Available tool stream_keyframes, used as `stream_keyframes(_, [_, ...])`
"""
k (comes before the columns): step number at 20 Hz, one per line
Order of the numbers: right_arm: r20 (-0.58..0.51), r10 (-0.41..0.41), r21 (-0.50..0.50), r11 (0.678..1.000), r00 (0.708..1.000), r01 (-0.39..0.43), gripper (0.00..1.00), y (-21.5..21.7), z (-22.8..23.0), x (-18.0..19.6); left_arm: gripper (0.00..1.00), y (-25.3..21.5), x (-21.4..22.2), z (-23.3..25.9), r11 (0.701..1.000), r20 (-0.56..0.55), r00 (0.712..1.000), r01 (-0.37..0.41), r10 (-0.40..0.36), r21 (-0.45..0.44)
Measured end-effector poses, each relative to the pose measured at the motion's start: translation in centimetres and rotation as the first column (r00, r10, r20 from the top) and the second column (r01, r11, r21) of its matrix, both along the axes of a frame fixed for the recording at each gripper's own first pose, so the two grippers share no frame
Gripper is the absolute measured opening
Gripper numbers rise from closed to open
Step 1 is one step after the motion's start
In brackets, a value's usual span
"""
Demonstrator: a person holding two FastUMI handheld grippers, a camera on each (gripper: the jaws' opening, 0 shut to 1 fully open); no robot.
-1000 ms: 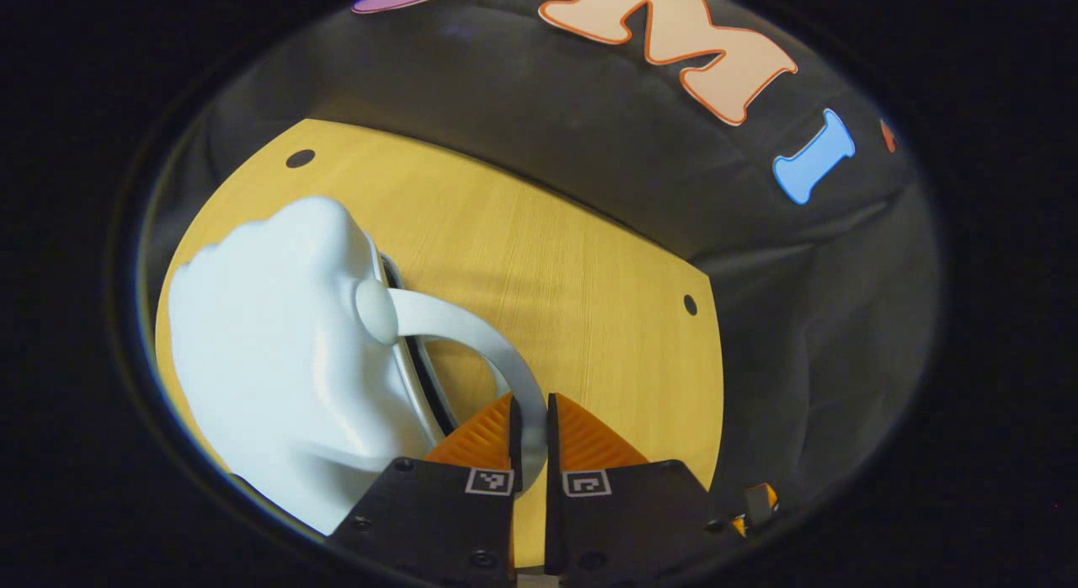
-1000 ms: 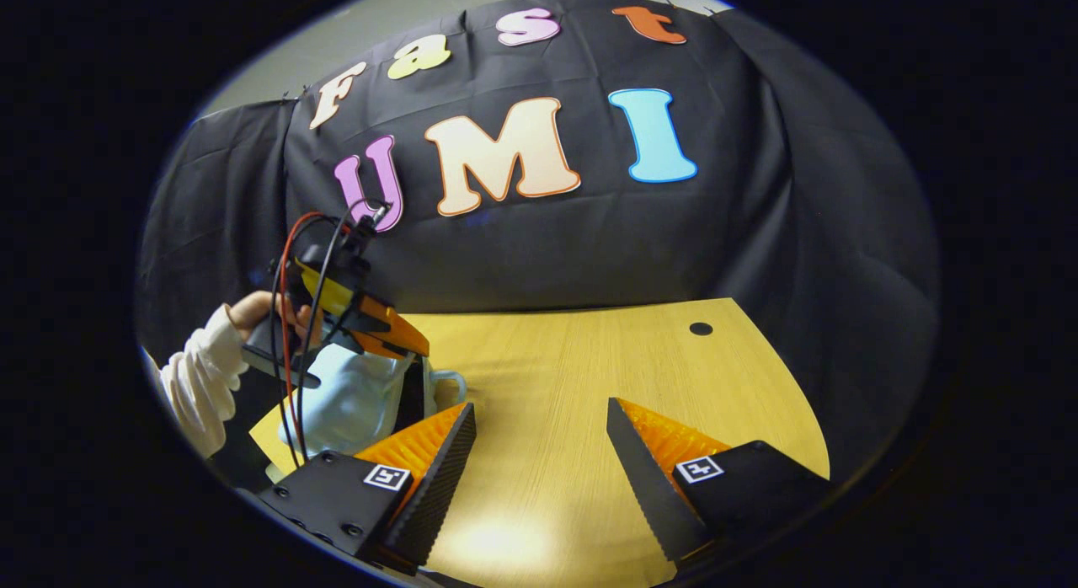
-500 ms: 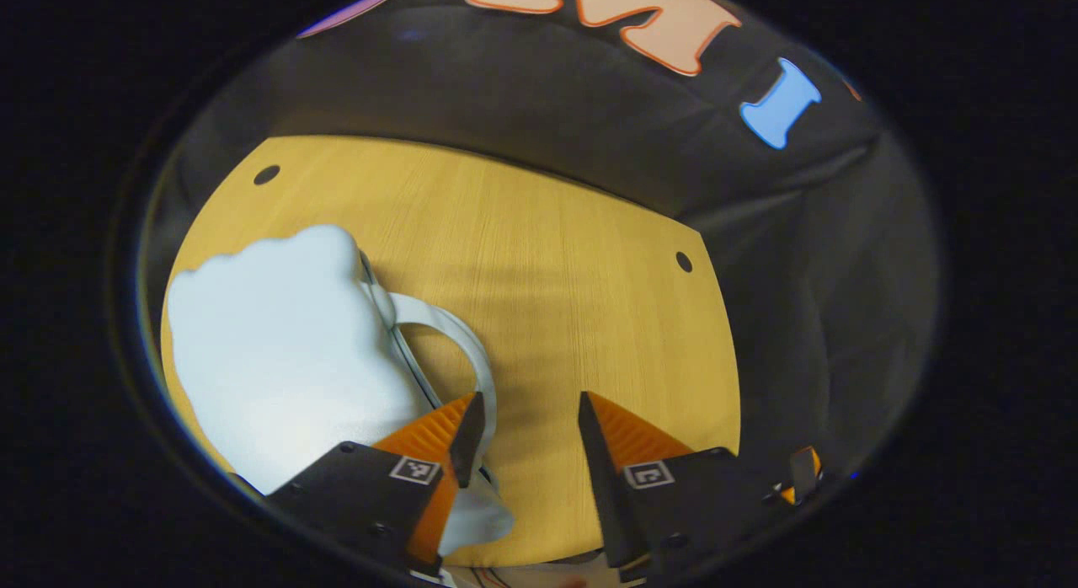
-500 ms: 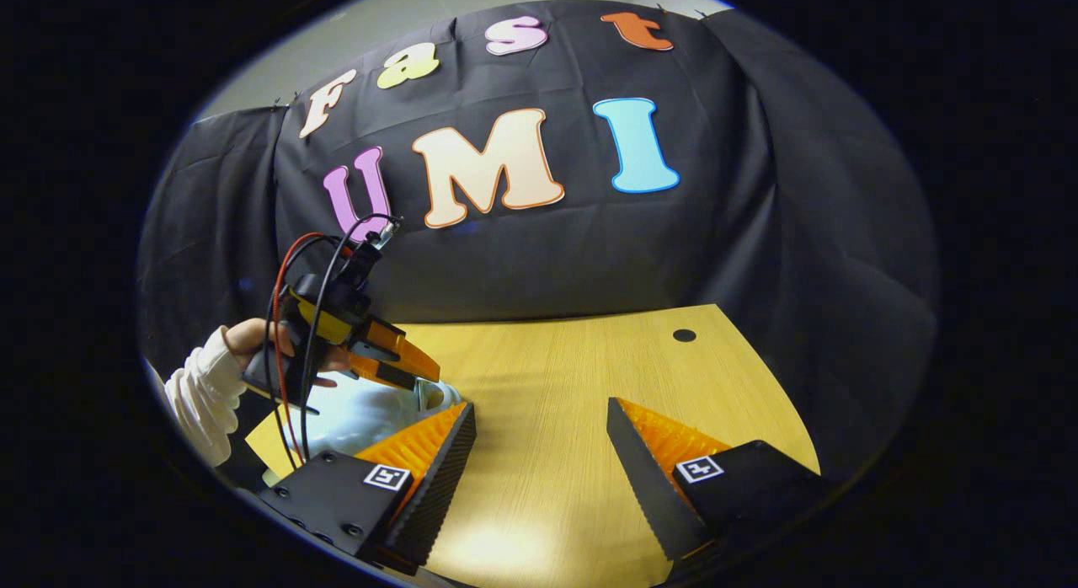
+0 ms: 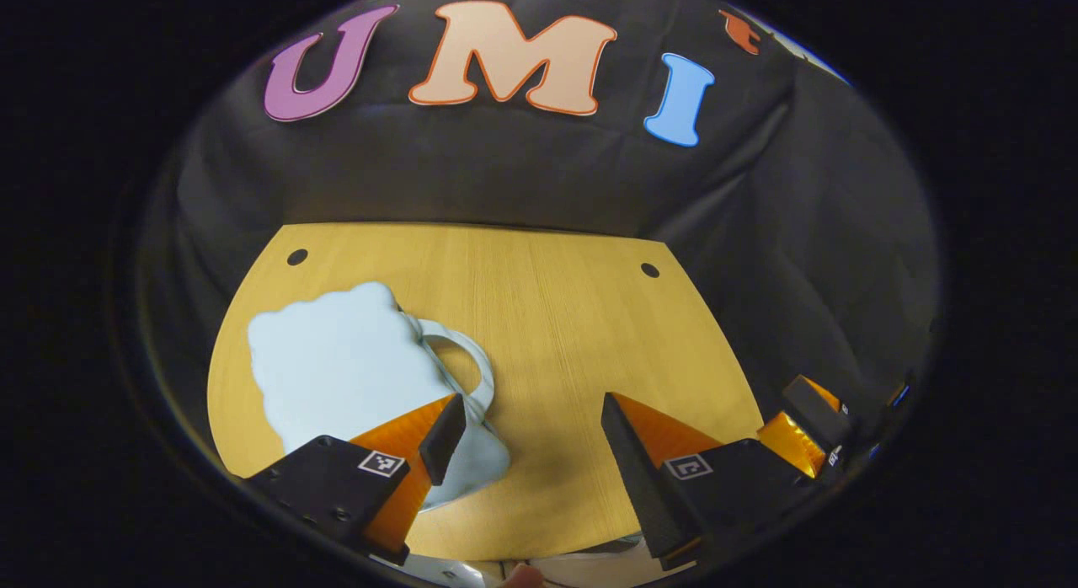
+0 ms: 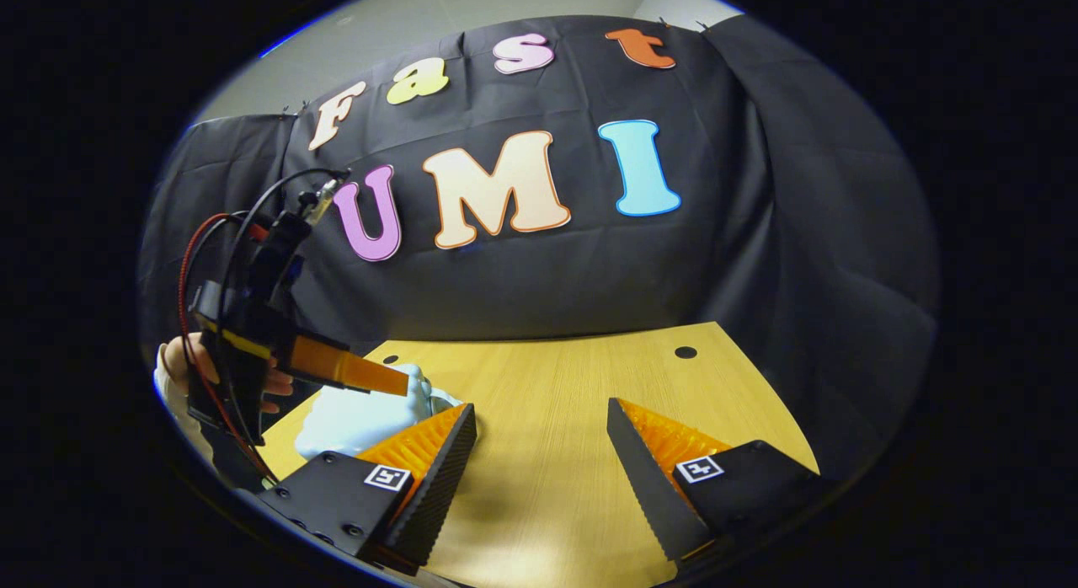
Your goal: First open the suitcase, pack the skin care products into it, and then close the suitcase.
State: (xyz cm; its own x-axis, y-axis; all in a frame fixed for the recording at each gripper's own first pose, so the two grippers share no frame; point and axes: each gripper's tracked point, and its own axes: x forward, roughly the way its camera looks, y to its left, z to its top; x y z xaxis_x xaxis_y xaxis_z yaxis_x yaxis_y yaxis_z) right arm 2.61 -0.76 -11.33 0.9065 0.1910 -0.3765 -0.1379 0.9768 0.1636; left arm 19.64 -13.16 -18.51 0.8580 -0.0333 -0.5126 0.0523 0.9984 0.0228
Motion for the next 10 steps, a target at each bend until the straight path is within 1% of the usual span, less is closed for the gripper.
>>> stream_keyframes(3, [0.025,-0.002,-0.001,1.0,1.0,0.002,0.98,0.6,0.9,-0.7,0.95,0.7,-3.0,0.4,0.999,0.0,1.0,-0.021,0.021,0.041])
stream_keyframes(5, [0.03,-0.002,0.005,1.0,1.0,0.002,0.98,1.1,0.9,-1.2,0.95,1.0,-4.2,0.5,0.998,0.006,1.0,-0.027,0.026,0.064])
stream_keyframes(6, [0.031,0.001,0.007,1.0,1.0,-0.001,1.0,1.4,0.9,-1.3,0.95,1.4,-4.5,-0.3,0.998,0.005,1.0,-0.019,0.018,0.067])
stream_keyframes(7, [0.027,0.003,0.006,1.0,1.0,-0.003,0.98,1.7,0.8,-1.5,0.96,1.6,-4.6,-0.7,0.998,0.005,1.0,-0.018,0.017,0.066])
stream_keyframes(9, [0.029,0.008,0.001,1.0,1.0,-0.008,0.98,2.1,0.9,-1.8,0.96,1.6,-4.8,-0.7,0.997,0.008,1.0,-0.007,0.006,0.071])
stream_keyframes(10, [0.027,0.01,-0.003,1.0,1.0,-0.01,0.94,2.4,0.8,-1.8,0.95,1.8,-5.0,-0.7,0.997,0.01,1.0,-0.005,0.004,0.075])
